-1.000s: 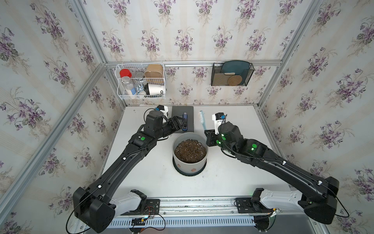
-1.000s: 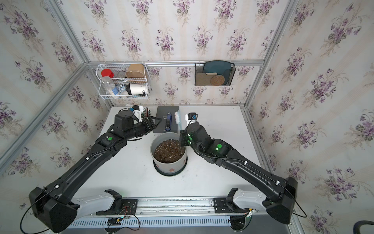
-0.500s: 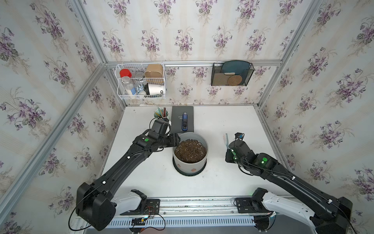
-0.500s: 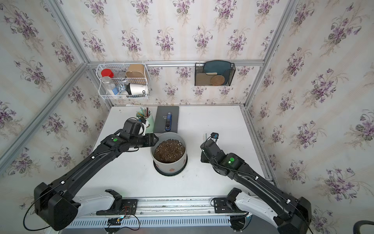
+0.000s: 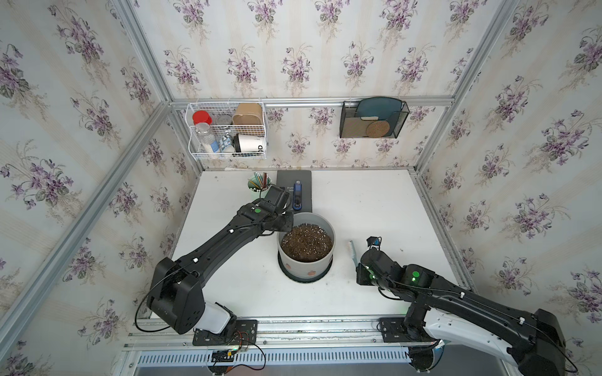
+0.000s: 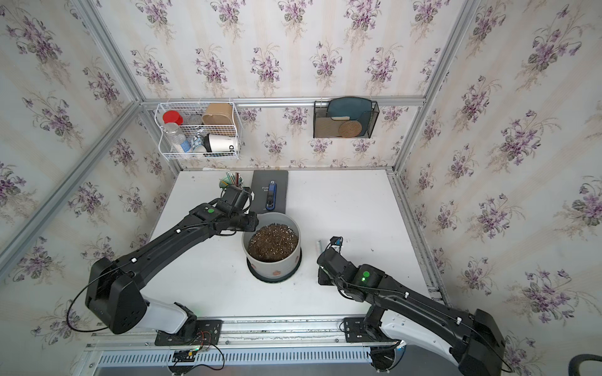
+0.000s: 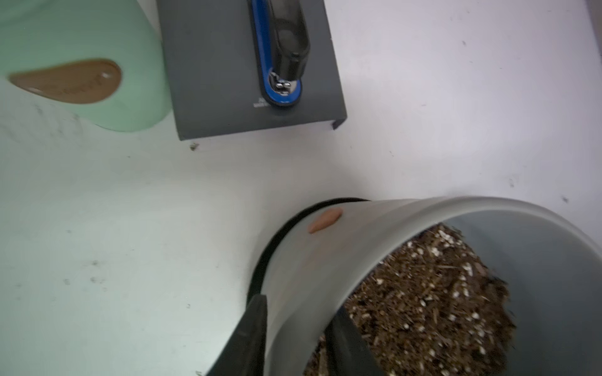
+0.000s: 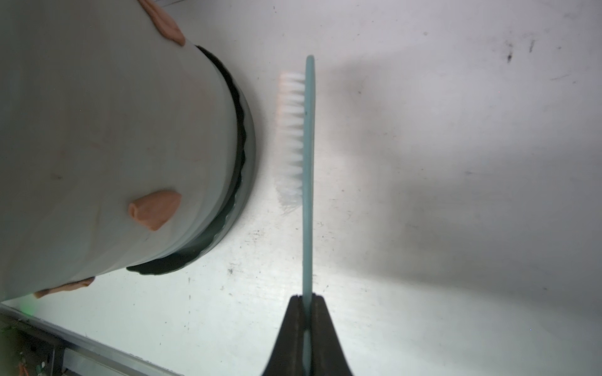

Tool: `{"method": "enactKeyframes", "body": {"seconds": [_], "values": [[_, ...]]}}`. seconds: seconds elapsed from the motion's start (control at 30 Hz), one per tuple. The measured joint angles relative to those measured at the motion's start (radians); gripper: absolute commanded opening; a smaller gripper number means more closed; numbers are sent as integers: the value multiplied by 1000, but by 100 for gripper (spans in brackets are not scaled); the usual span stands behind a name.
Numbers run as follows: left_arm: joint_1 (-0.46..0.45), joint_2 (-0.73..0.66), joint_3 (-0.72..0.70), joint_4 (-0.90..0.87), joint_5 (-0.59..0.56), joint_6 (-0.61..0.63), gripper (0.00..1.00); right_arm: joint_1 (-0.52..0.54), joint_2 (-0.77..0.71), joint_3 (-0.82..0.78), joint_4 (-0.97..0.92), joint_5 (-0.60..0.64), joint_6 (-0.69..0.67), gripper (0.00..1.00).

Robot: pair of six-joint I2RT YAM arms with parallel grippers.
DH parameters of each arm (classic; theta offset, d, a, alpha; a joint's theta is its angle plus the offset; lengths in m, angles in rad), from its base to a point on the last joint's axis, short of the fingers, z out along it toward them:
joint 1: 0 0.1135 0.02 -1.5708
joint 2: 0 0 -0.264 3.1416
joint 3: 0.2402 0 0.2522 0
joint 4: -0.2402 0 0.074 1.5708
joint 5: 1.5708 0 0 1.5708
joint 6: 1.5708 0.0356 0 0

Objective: Scrub the dried mud off the ceramic pot
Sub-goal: Brush off the soil from the pot.

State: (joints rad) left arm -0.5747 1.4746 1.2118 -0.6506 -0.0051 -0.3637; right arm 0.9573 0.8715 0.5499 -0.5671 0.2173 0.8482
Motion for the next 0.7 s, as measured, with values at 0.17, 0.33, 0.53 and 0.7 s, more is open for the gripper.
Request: {"method": "enactKeyframes", "body": {"seconds": [0.17,0.33,0.53,0.7], "values": [[-19,4,5,-29,-26,18,15,12,11,-28,62,-9,22,0],[-22,3,4,-34,-87,-25,9,13,-18,-74,96,-21,50,0],[-34,-8,-1,-39,-134,-45,6,8,47,-68,130,-16,68,0],[-42,-14,5,-73,-133,-34,29,-43,155,-14,194,-20,34,0]]}}
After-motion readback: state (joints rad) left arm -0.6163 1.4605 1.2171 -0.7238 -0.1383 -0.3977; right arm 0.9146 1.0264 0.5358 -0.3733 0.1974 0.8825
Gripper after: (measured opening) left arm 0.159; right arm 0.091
